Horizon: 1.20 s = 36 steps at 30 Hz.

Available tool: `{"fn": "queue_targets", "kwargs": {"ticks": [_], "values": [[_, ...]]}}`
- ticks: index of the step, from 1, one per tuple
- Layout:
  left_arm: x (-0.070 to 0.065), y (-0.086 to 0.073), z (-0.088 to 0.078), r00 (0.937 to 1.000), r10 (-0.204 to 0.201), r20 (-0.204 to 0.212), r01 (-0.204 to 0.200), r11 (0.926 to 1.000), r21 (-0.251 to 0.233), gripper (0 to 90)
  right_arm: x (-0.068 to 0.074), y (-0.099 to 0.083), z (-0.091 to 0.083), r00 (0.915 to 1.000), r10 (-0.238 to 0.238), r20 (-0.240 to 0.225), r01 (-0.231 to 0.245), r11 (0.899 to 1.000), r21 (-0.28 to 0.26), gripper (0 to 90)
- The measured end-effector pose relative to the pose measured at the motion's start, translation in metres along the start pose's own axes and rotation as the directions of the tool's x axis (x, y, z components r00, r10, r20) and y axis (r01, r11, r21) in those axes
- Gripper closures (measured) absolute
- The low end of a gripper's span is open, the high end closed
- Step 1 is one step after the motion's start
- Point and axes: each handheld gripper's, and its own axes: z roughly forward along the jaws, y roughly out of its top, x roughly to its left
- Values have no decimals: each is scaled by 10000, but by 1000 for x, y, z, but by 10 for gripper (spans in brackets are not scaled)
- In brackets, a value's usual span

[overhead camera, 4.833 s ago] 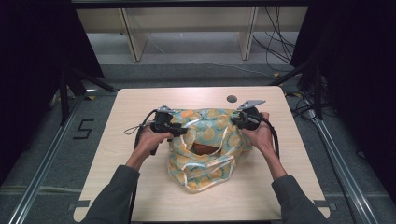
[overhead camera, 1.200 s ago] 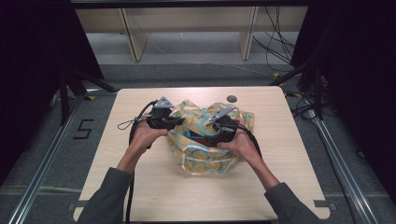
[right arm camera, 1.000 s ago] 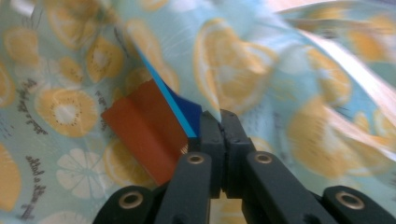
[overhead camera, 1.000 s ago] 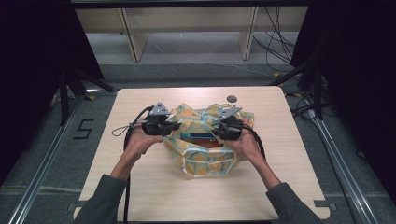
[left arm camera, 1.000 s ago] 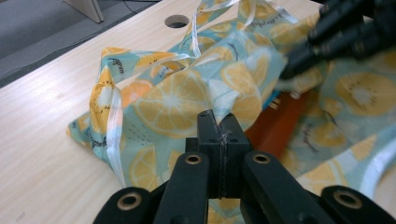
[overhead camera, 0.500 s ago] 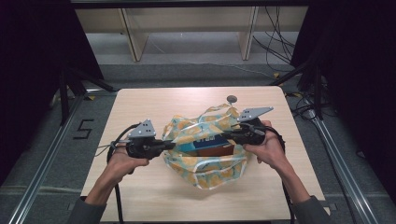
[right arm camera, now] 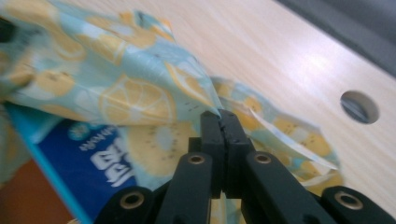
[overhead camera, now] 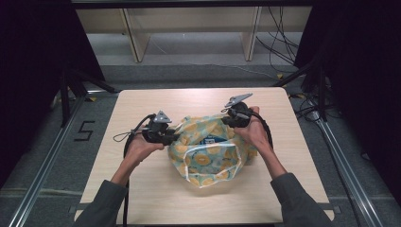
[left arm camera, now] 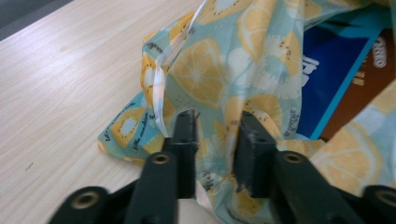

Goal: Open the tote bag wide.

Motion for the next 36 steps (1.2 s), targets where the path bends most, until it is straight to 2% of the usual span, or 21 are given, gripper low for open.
{"fn": "queue_targets", "kwargs": {"ticks": [1,4,5,9,10,13,14,17,20,21,22,24,26,27,28,29,30,31,32,34,36], "values": [[1,4,-2,10000,6,-34,-6,10000,-85,578,-2,-2,9,9999,104,-46,-104,9999,111,900],[0,25,-14,9996,-141,-235,123,9969,-774,481,-4,-4,15,10000,-1,-91,4,9996,299,900],[-3,32,-14,9998,-161,-142,146,9951,-982,442,-5,-5,18,9999,105,-52,-104,9999,63,900],[-21,51,-6,9998,198,61,-188,9921,-1241,437,-8,-5,21,10000,19,72,-20,10000,96,900],[-27,54,2,9980,553,293,-521,9937,-992,448,-7,-5,21,9999,95,48,-96,9999,121,900],[-36,56,26,9974,700,194,-700,9975,-8,443,-8,-6,21,9999,153,3,-153,9999,66,900],[-35,55,38,9962,847,224,-860,9942,643,431,-9,-6,20,9998,164,-64,-163,9998,138,900],[-30,49,59,9970,775,72,-777,9866,1433,397,-11,-7,23,9998,180,-61,-178,9995,258,895],[-27,42,70,9988,391,305,-431,9886,1445,376,-13,-8,27,9992,387,-77,-383,9982,472,884],[-26,41,69,9986,432,320,-476,9872,1520,368,-13,-9,31,9990,450,-31,-449,9984,353,881],[-29,41,66,9992,406,14,-404,9917,1218,360,-14,-10,31,9991,415,-48,-412,9977,546,874],[-34,44,58,9971,765,-49,-756,9922,989,351,-15,-11,33,9996,289,-22,-288,9986,446,849],[-39,48,54,9950,1001,61,-1003,9911,875,378,-15,-11,34,9979,630,-136,-627,9978,226,807],[-40,50,56,9923,1231,104,-1235,9867,1057,431,-15,-11,35,9980,635,-52,-634,9979,164,758],[-39,52,58,9859,1671,21,-1657,9762,1400,467,-14,-10,30,9981,606,-126,-603,9979,254,720],[-39,53,62,9844,1754,-157,-1712,9742,1471,525,-10,-9,27,9967,803,-89,-803,9968,17,678],[-35,54,65,9796,1999,-219,-1947,9701,1451,654,-7,-8,20,9964,833,-146,-835,9964,-149,647],[-33,54,68,9878,1539,-219,-1498,9801,1303,789,-4,-7,8,9972,725,-194,-734,9961,-499,632],[-31,55,69,9892,1446,-244,-1403,9817,1292,839,-1,-7,-3,9982,501,-334,-528,9949,-861,626],[-25,56,73,9938,1110,19,-1104,9857,1275,877,7,-8,-19,9960,382,-810,-489,9896,-1351,613],[-19,58,74,9979,588,263,-615,9914,1153,883,20,-12,-36,9822,-181,-1868,-70,9911,-1326,598]]}}
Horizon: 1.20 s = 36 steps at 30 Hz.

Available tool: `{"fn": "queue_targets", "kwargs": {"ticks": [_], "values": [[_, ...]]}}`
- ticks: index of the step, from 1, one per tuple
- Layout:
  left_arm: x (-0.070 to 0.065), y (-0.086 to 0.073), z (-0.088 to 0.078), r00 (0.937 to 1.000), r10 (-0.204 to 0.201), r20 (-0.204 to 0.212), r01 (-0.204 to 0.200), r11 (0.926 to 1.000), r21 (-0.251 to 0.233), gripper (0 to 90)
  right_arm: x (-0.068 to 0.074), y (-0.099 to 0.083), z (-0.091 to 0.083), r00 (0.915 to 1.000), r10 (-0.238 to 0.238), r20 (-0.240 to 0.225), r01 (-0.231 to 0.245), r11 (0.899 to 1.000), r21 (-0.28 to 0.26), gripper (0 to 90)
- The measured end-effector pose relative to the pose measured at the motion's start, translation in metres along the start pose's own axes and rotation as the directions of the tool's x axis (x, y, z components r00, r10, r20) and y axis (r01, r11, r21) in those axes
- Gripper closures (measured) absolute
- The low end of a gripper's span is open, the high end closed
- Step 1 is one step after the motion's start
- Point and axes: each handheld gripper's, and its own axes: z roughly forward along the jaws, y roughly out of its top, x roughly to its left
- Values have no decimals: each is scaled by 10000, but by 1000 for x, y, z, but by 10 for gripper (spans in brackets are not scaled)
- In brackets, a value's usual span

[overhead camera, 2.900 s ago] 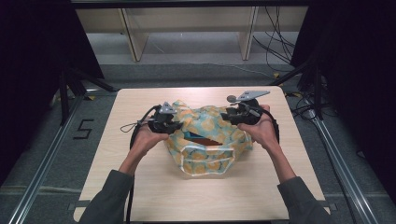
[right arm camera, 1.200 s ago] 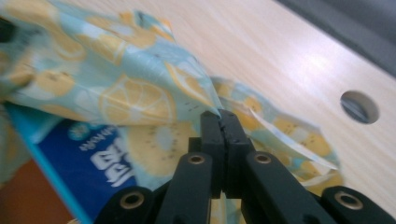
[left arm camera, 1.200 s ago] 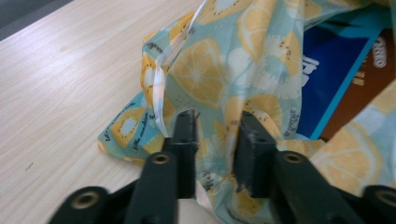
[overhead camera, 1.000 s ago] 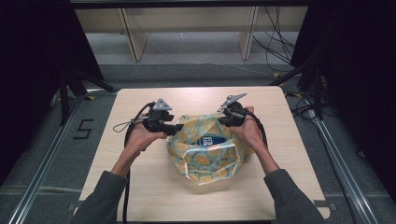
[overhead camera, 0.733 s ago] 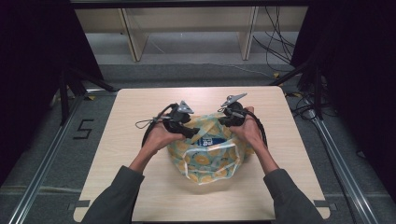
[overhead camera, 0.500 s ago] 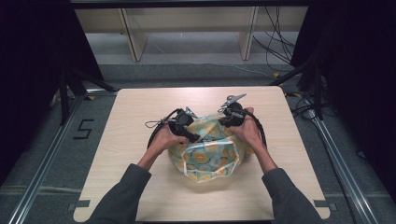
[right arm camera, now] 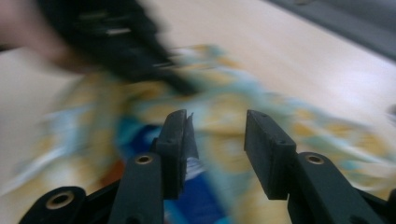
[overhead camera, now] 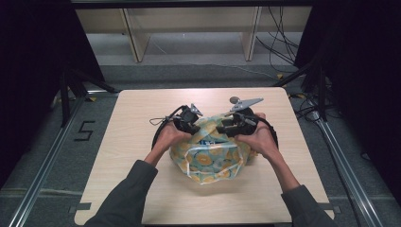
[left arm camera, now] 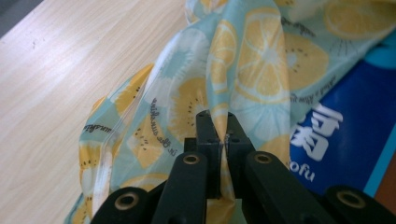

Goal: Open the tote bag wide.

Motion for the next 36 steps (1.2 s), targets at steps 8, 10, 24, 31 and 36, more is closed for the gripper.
{"fn": "queue_targets", "kwargs": {"ticks": [8,10,24,31,36], "values": [[13,2,-5,9972,-583,459,588,9982,-99,872,41,-10,-7,9771,-419,-2088,441,9990,61,583],[15,2,-6,9970,-583,499,586,9983,-35,872,47,-11,0,9778,-908,-1889,993,9944,356,634],[57,-19,17,9713,-2368,-216,2353,9704,-541,881,79,-82,1,9713,-1231,-2034,1587,9727,1694,900],[53,-19,21,9735,-2248,-413,2229,9738,-446,879,92,-105,11,9677,-1138,-2248,1702,9532,2499,890],[51,-14,10,9788,-1980,-533,1954,9794,-509,857,76,-72,-21,9798,-1147,-1637,1304,9875,887,743]]}}
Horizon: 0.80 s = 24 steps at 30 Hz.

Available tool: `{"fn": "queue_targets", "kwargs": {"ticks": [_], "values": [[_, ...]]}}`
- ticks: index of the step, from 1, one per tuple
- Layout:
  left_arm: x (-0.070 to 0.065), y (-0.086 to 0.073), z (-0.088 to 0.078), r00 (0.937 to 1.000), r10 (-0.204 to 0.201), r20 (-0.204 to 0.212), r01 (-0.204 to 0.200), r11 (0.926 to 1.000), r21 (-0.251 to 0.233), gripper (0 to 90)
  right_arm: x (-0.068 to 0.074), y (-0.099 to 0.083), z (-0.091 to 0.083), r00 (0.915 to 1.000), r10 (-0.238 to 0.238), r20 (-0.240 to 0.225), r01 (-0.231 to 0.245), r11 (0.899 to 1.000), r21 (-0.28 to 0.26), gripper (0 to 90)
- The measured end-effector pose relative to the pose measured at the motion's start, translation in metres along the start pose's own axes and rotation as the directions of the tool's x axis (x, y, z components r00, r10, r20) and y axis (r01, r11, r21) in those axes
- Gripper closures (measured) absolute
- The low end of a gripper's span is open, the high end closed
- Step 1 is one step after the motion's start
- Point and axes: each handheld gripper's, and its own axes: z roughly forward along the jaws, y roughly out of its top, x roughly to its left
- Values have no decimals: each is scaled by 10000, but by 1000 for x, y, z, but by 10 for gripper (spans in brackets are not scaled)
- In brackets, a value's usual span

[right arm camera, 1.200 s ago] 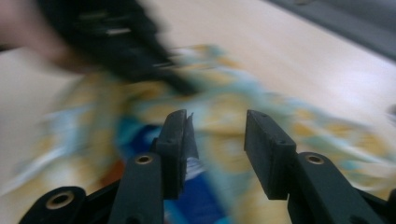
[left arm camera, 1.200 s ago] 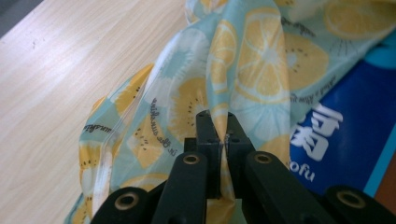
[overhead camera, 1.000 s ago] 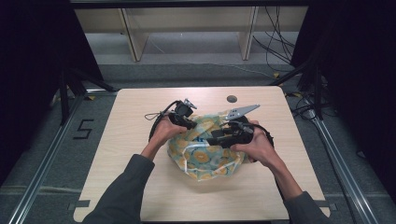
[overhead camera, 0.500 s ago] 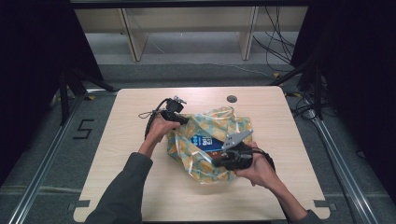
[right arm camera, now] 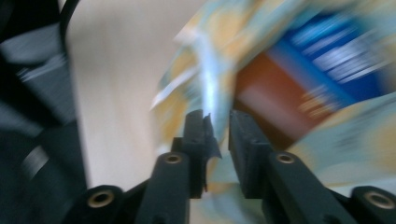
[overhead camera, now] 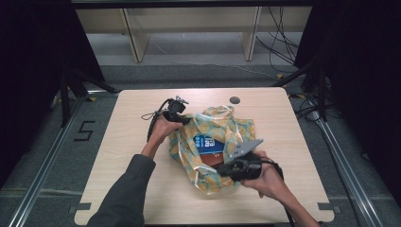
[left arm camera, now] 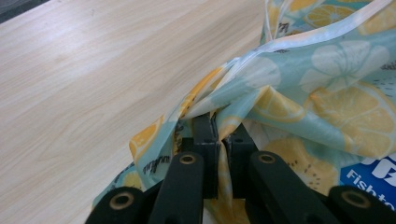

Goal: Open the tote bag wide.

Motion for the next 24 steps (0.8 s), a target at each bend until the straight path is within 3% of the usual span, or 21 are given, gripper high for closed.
{"fn": "queue_targets", "kwargs": {"ticks": [2,3,4,5,7,9,10,12,13,15,16,18,19,20,22,23,24], "values": [[0,0,-2,10000,40,46,-40,10000,-20,849,-10,14,-16,9953,294,920,-246,9983,-526,648],[0,0,-2,10000,-1,45,1,10000,-15,841,-16,21,-20,9854,569,1603,-482,9972,-578,612],[-1,-1,-3,10000,33,82,-34,10000,69,827,-23,25,-21,9784,579,1986,-464,9970,-622,588],[-2,-1,-3,9999,138,73,-139,9999,65,817,-33,29,-21,9650,1044,2407,-864,9927,-840,547],[-2,0,-7,9997,199,123,-200,9998,35,810,-42,33,-12,9401,1507,3057,-1378,9884,-633,511],[-2,0,-9,9995,269,140,-268,9996,-58,811,-46,31,-1,9306,1693,3246,-1667,9854,-360,512],[-2,0,-10,9994,301,184,-301,9995,7,811,-50,31,5,9275,1532,3411,-1571,9874,-162,538],[-1,-1,-11,9994,266,228,-263,9996,-143,817,-56,29,13,9085,1013,4054,-1209,9924,230,664],[-1,-2,-12,9994,198,284,-192,9996,-215,834,-61,26,16,9088,818,4092,-1017,9944,271,850],[1,-5,-13,9995,284,144,-280,9993,-243,855,-68,20,13,9089,544,4135,-827,9953,509,900],[3,-7,-13,9996,217,158,-214,9995,-211,866,-75,15,8,8962,364,4421,-734,9951,669,900],[8,-10,-13,10000,81,46,-79,9996,-288,878,-86,4,-3,8800,663,4704,-1131,9910,719,900],[9,-11,-13,9999,-22,103,25,9997,-232,881,-95,-5,-9,8671,808,4915,-1294,9894,657,900],[10,-14,-11,9998,-60,195,62,9999,-129,881,-100,-12,-14,8608,1241,4935,-1744,9830,571,900],[8,-14,-8,9998,109,139,-108,9999,-90,875,-112,-32,-20,8614,1740,4771,-2097,9775,221,900],[6,-13,-9,9999,21,155,-20,9999,-105,863,-114,-35,-24,8655,1856,4652,-2160,9763,124,900],[4,-12,-9,9998,59,187,-56,9998,-165,836,-111,-34,-27,8733,2290,4301,-2453,9693,-180,875]]}}
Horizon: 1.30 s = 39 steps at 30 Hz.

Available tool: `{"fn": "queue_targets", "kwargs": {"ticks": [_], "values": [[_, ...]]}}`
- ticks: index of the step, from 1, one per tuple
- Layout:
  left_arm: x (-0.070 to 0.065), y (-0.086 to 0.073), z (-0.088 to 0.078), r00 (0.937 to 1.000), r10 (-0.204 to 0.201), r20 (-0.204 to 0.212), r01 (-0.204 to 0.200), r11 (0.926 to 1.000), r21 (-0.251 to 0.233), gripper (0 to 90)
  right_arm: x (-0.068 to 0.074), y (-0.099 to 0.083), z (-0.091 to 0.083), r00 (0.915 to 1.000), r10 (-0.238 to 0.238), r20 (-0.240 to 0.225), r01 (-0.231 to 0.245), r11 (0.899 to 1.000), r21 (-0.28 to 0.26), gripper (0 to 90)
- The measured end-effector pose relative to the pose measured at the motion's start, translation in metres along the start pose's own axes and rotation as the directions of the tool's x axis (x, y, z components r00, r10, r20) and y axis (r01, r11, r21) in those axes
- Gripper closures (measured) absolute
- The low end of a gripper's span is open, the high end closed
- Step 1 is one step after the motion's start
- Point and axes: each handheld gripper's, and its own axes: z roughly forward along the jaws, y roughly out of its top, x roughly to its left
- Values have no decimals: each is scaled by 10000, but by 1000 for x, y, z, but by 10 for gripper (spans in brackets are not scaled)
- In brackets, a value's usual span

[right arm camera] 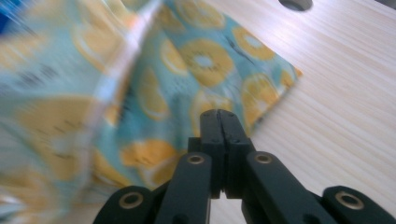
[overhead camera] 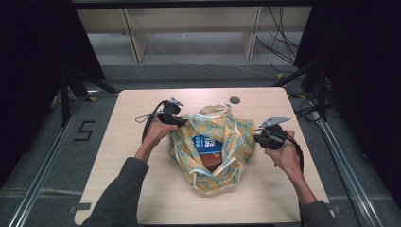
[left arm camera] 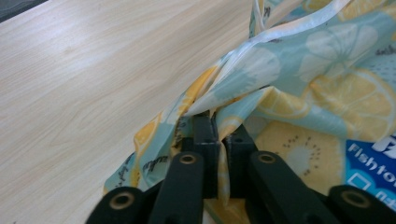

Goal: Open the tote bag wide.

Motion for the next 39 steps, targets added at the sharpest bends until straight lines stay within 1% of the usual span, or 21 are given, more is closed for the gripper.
{"fn": "queue_targets", "kwargs": {"ticks": [4,8,10,11,12,15,16,17,18,20,23,24,25,26,29,31,34,35,36,37,39], "values": [[-13,4,-14,9954,948,142,-953,9949,319,573,12,16,-18,9959,317,-845,-383,9962,-777,730],[-34,10,-43,9903,1340,-358,-1350,9904,-281,453,21,26,-21,9886,749,-1304,-866,9924,-868,592],[-48,14,-55,9853,1623,-526,-1657,9839,-677,424,22,28,-15,9881,744,-1346,-885,9908,-1022,515],[-55,16,-58,9816,1833,-540,-1872,9793,-770,405,24,30,-15,9820,1096,-1536,-1203,9908,-622,493],[-62,18,-61,9752,2164,-470,-2197,9723,-805,395,25,29,-9,9812,1084,-1596,-1247,9876,-957,475],[-88,24,-64,9615,2740,-230,-2750,9578,-842,363,29,28,-1,9642,1807,-1941,-1854,9827,-59,504],[-94,25,-65,9576,2873,-203,-2879,9539,-851,354,27,27,5,9711,1336,-1977,-1449,9885,-435,619],[-94,25,-65,9576,2873,-203,-2879,9539,-851,355,27,27,5,9711,1336,-1977,-1449,9885,-435,619],[-99,27,-67,9521,3053,-152,-3053,9474,-957,355,25,28,3,9712,1078,-2126,-1146,9932,-201,696],[-110,30,-70,9414,3369,140,-3329,9353,-1203,368,25,27,7,9756,827,-2033,-960,9937,-569,813],[-124,34,-61,9081,4165,440,-4099,9054,-1104,431,23,28,12,9841,561,-1683,-675,9957,-628,896],[-128,34,-52,9049,4211,620,-4151,9053,-902,434,24,27,13,9804,920,-1744,-1025,9934,-522,898],[-130,33,-42,8952,4378,833,-4337,8988,-630,436,19,27,14,9851,592,-1617,-680,9965,-494,900],[-132,32,-31,8836,4583,957,-4558,8888,-479,445,20,27,14,9805,996,-1694,-1074,9935,-378,900],[-130,29,-6,8876,4462,1145,-4496,8932,53,436,12,25,15,9873,627,-1460,-707,9962,-503,900],[-127,27,6,8982,4270,1046,-4298,9029,54,423,10,24,16,9868,657,-1481,-744,9958,-541,900],[-124,27,18,8928,4353,1163,-4394,8982,112,422,9,22,19,9826,1113,-1489,-1203,9913,-527,900],[-124,26,22,8948,4302,1195,-4359,8996,253,429,6,22,17,9846,940,-1474,-1001,9944,-348,900],[-124,26,25,8881,4402,1320,-4479,8934,345,448,4,21,17,9851,939,-1439,-993,9946,-309,900],[-124,26,28,8881,4359,1460,-4460,8939,438,503,2,20,21,9888,723,-1306,-841,9926,-873,900],[-125,28,31,8819,4507,1384,-4596,8873,390,665,0,20,17,9868,885,-1354,-953,9945,-443,900]]}}
